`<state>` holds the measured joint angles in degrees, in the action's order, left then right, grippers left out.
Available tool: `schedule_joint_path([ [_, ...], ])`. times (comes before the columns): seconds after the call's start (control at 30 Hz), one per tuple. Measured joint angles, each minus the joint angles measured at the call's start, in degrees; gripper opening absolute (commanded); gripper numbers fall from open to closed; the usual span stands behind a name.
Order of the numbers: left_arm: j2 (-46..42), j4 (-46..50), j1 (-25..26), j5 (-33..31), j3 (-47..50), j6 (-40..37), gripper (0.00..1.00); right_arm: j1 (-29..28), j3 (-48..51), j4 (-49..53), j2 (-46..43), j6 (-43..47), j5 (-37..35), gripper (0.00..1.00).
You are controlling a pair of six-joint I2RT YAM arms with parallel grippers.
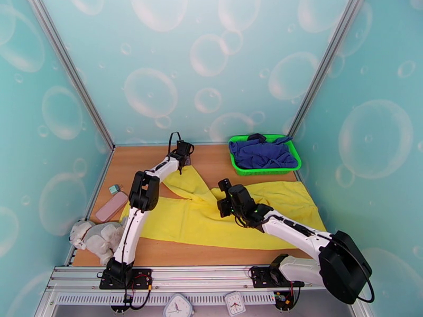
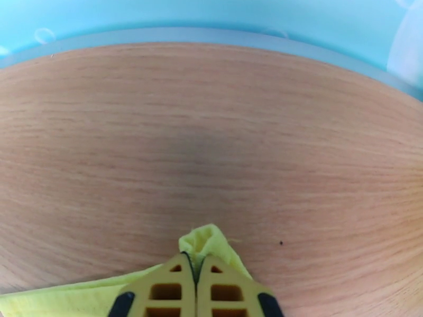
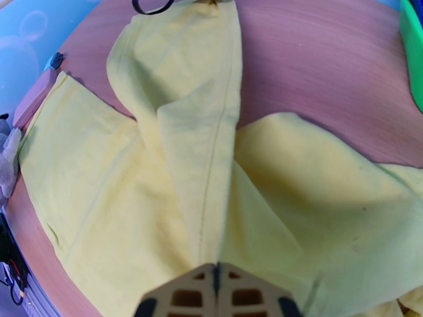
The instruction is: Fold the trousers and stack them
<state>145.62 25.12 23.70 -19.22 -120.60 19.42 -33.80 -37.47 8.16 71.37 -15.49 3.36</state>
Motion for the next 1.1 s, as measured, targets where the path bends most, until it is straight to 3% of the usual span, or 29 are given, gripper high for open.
schedule_joint_path([
  [0.3,-10.56,-4.83,-4.28,11.45,16.28,1.90,0.00,2.84,-1.03,0.33,0.39,-0.07,1.70,0.00],
  [0.6,-13.07,-6.47,-7.93,15.65,16.57,1.31,0.00,4.31,-6.34,-0.24,6.73,1.62,4.13,0.00],
  [0.87,-13.09,-11.19,-14.60,21.99,10.82,-0.72,0.00,9.18,-23.17,-0.20,21.24,4.72,5.95,0.00],
  [1.0,-14.10,-20.17,-20.00,27.28,11.26,-1.49,0.00,11.21,-34.60,0.83,28.11,7.19,4.72,0.00],
  [1.1,-18.82,-30.42,-23.39,30.95,16.94,-1.36,0.00,11.02,-38.97,0.94,29.68,9.03,1.14,0.00],
])
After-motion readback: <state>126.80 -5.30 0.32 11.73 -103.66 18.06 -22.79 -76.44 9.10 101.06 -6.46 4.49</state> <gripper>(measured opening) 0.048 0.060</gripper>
